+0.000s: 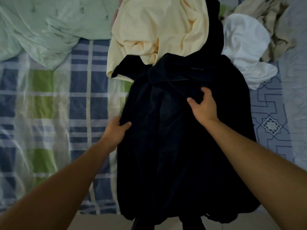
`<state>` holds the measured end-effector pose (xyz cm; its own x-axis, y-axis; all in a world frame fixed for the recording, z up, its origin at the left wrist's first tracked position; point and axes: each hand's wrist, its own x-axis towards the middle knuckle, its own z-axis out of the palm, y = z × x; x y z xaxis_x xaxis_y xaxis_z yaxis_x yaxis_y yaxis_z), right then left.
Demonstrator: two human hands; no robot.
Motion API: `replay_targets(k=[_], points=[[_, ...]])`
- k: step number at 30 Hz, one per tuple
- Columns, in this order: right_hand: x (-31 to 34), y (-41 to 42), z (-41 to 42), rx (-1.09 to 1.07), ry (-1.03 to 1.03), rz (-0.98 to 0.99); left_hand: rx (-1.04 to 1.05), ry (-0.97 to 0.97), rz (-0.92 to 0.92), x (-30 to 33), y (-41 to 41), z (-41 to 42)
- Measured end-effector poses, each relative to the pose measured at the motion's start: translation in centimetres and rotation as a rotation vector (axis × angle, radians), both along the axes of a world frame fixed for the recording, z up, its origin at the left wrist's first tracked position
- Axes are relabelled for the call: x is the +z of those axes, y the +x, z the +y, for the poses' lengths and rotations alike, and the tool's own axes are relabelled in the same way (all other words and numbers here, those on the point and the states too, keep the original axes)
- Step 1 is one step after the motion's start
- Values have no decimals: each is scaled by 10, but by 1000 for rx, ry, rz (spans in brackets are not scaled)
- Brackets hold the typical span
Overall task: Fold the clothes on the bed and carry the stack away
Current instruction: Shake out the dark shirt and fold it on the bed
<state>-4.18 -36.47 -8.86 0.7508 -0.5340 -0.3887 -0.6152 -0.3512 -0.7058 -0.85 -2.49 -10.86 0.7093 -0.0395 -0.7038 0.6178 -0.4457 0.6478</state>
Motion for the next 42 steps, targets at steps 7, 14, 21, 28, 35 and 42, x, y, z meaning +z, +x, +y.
replay_targets(k=[7,14,21,28,35,42], points=[[5,57,19,154,-83,-42,-54,533,-479,35,122,98],[-6,31,23,-50,-79,123,-300,631,-492,12,185,88],[13,76,55,516,-588,-53,-181,570,-404,0,133,105],[20,121,39,137,-459,29,-186,398,-259,1,86,144],[24,54,31,229,-406,-18,-53,561,-359,0,101,184],[12,-106,57,140,-260,91,257,882,-397,-1,130,222]])
